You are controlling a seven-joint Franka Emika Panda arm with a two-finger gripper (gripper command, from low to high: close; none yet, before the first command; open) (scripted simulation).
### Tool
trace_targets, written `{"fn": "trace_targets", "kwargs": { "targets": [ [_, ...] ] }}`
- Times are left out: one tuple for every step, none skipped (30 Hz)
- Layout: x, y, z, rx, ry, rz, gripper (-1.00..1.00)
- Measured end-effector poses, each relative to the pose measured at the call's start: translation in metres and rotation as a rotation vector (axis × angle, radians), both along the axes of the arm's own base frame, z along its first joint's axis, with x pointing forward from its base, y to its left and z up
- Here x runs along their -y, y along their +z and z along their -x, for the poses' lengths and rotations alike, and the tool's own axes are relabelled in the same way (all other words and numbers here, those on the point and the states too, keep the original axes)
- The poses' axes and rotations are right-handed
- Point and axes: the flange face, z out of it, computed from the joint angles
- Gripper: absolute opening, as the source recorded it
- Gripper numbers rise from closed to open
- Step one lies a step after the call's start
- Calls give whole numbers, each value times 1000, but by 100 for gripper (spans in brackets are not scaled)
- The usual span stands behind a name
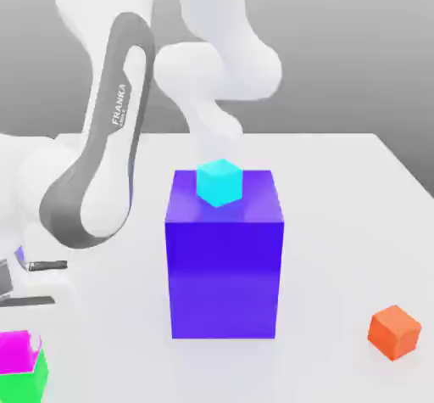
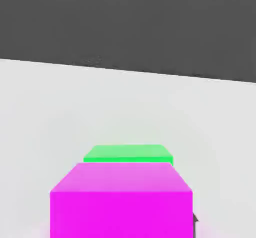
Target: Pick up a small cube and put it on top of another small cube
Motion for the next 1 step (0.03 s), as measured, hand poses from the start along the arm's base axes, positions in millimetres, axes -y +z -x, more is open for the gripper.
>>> {"fn": "trace_targets", "kwargs": {
  "targets": [
    [0, 0, 0, 0, 0, 0, 100]
  ]
}}
